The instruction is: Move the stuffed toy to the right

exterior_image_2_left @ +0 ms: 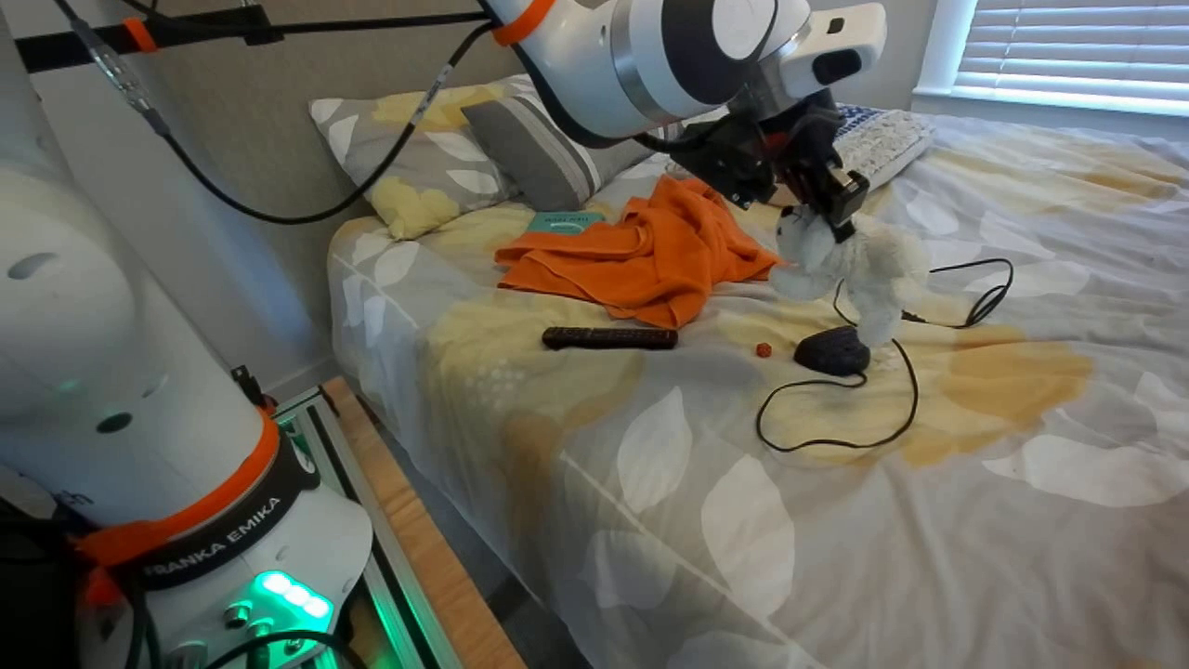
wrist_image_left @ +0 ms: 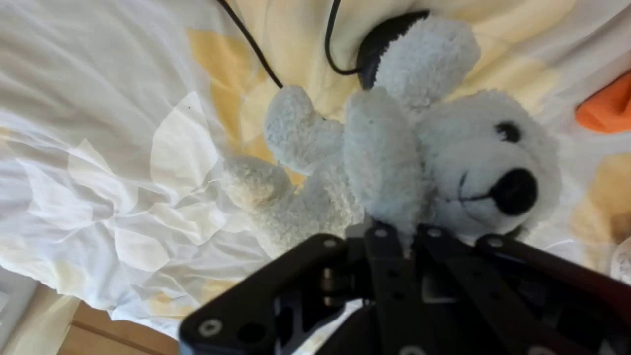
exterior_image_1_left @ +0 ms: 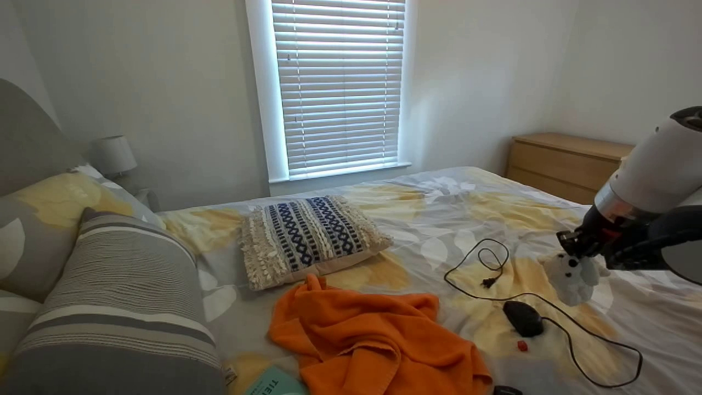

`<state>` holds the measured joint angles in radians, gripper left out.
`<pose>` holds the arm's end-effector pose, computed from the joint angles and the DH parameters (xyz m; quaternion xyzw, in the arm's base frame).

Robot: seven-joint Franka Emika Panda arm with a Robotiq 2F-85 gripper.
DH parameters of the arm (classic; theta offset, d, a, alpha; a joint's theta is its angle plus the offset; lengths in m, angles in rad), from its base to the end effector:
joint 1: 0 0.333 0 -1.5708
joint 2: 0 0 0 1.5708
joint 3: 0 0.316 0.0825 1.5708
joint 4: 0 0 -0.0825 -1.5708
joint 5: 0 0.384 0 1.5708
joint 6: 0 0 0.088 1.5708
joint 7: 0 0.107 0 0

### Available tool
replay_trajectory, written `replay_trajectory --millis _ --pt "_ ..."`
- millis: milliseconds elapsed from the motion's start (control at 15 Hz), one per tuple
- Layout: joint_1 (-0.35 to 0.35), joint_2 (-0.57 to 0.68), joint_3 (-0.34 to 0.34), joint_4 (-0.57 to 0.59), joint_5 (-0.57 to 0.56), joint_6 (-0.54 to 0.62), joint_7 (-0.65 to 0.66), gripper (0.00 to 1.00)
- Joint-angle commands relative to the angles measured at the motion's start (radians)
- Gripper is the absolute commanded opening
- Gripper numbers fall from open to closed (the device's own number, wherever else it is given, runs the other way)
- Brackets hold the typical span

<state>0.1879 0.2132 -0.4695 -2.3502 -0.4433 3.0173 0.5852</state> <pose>0.5348 -0.1200 0.2958 0.9477 -0.1954 0.2366 0.0875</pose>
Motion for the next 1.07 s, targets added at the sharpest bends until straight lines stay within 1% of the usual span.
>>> replay_trajectory --millis 0,133,267,400,467,667,1000 --pt "0.028 0.166 -0.057 0.151 -0.018 0.012 0.096 0.02" --pt "0.034 0.244 -0.066 0.212 0.002 0.018 0.131 0.02" --pt "0.018 0.302 -0.033 0.260 0.043 0.001 0.158 0.02" --pt "0.021 0.359 -0.021 0.312 0.063 -0.005 0.198 0.02" --pt "0.051 0.392 -0.042 0.337 0.127 -0.005 0.167 0.02" --pt "0.068 0.471 -0.047 0.414 0.211 -0.008 0.162 0.02" --pt "0.085 0.587 -0.053 0.529 0.303 -0.005 0.147 0.02"
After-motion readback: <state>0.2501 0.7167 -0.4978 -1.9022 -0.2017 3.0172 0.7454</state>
